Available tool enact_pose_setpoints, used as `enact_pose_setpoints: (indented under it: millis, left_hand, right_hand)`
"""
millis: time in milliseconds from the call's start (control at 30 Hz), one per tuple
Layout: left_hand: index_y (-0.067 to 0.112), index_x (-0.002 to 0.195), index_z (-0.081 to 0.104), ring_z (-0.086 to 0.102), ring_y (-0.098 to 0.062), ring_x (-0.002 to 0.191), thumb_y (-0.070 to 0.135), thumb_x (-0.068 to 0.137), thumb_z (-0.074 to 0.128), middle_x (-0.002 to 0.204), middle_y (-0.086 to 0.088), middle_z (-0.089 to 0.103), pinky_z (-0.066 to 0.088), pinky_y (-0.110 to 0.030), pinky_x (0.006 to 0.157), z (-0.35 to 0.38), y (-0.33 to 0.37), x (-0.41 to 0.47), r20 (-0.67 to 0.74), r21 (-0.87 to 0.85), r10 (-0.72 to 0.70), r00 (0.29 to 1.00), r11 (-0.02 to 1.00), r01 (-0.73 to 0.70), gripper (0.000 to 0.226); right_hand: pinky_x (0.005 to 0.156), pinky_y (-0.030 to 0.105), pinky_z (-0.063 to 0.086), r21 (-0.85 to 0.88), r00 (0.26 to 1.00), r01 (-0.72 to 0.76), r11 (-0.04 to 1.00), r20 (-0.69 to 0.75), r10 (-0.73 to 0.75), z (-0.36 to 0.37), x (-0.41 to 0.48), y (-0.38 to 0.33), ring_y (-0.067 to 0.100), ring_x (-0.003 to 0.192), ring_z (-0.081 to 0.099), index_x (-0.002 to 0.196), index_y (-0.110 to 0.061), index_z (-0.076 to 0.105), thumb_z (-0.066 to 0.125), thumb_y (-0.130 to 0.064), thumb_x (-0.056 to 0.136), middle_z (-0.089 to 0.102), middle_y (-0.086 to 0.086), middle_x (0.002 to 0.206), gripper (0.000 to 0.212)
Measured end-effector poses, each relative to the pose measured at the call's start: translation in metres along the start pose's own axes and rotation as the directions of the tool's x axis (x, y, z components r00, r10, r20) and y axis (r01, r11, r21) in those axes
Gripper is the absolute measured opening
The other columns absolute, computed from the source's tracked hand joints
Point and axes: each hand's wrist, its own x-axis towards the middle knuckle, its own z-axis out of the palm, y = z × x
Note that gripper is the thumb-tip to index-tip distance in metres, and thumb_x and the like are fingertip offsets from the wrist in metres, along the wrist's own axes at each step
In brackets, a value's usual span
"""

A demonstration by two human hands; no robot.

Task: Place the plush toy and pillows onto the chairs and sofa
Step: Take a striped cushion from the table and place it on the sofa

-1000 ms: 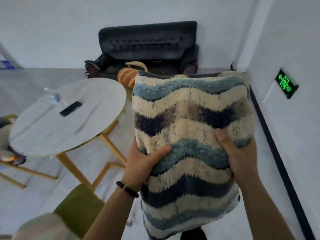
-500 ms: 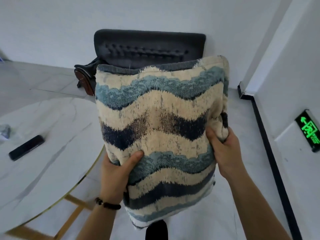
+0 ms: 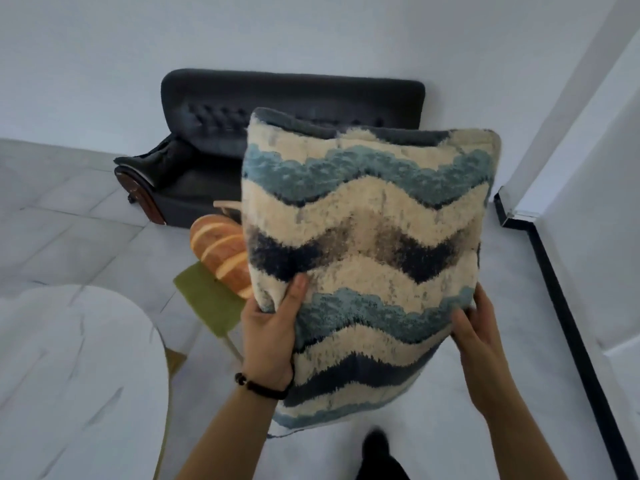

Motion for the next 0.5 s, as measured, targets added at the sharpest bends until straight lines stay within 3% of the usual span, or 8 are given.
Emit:
enact_pose_setpoints:
  millis: [67, 233, 300, 367, 433, 500]
  left_hand:
    - [0.024, 0.111, 0.071, 0.072, -0.010, 0.103, 0.021, 0.078, 0.071, 0.110, 0.007, 0.077, 0.058, -0.023, 0.082, 0.032, -0.018, 0.048, 0.042, -0.009, -0.042, 0.998, 0.999, 0.042, 0.033]
    - [0.022, 0.098, 0.077, 0.074, -0.016, 0.099, 0.025, 0.077, 0.072, 0.104, 0.000, 0.079, 0.059, -0.031, 0.088, 0.109, -0.044, 0.177, 0.074, 0.027, -0.127, 0.989, 0.992, 0.126, 0.021]
    - [0.024, 0.087, 0.080, 0.074, -0.021, 0.092, 0.027, 0.076, 0.074, 0.096, -0.002, 0.079, 0.061, -0.029, 0.079, 0.131, -0.043, 0.228, 0.083, 0.049, -0.136, 0.987, 0.990, 0.132, 0.014]
    - [0.022, 0.087, 0.080, 0.073, -0.031, 0.094, 0.033, 0.073, 0.077, 0.098, -0.009, 0.078, 0.062, -0.040, 0.082, 0.148, -0.040, 0.279, 0.103, 0.047, -0.165, 0.981, 0.986, 0.161, 0.019]
    - [0.019, 0.100, 0.078, 0.071, -0.034, 0.106, 0.043, 0.069, 0.081, 0.110, -0.013, 0.076, 0.055, -0.051, 0.096, 0.157, -0.037, 0.326, 0.082, 0.034, -0.188, 0.979, 0.982, 0.186, 0.039]
    - [0.024, 0.114, 0.073, 0.070, -0.029, 0.113, 0.051, 0.070, 0.083, 0.118, -0.006, 0.075, 0.052, -0.051, 0.101, 0.161, -0.039, 0.371, 0.057, 0.070, -0.165, 0.985, 0.985, 0.161, 0.053]
  right_hand:
    - [0.104, 0.040, 0.045, 0.048, 0.993, -0.119, 0.992, 0.003, 0.119, 0.001, 0.053, 0.021, 0.007, 0.125, 0.056, 0.147, -0.038, 0.041, 0.081, -0.087, 0.037, 0.058, -0.020, 0.135, 0.126]
    - [0.083, 0.037, 0.055, 0.071, 0.954, -0.282, 0.957, -0.088, 0.288, 0.005, 0.209, 0.044, 0.028, 0.104, 0.070, 0.113, -0.017, 0.069, 0.095, -0.069, 0.014, 0.076, 0.005, 0.110, 0.115]
    - [0.083, 0.038, 0.055, 0.065, 0.950, -0.276, 0.959, -0.133, 0.283, 0.015, 0.270, 0.029, 0.030, 0.098, 0.072, 0.103, -0.017, 0.071, 0.099, -0.055, 0.027, 0.078, 0.006, 0.101, 0.089]
    - [0.085, 0.039, 0.054, 0.045, 0.956, -0.227, 0.973, -0.178, 0.232, 0.031, 0.332, 0.008, 0.028, 0.097, 0.071, 0.099, -0.022, 0.069, 0.094, -0.035, 0.048, 0.075, 0.001, 0.098, 0.058]
    - [0.087, 0.037, 0.053, -0.021, 0.970, -0.151, 0.988, -0.197, 0.144, 0.050, 0.391, -0.010, 0.019, 0.094, 0.068, 0.106, -0.023, 0.066, 0.093, -0.024, 0.062, 0.070, -0.006, 0.100, 0.051]
    - [0.084, 0.033, 0.052, -0.045, 0.982, -0.072, 0.996, -0.176, 0.063, 0.073, 0.444, -0.026, 0.015, 0.096, 0.067, 0.118, -0.020, 0.065, 0.091, -0.019, 0.069, 0.070, -0.005, 0.105, 0.056]
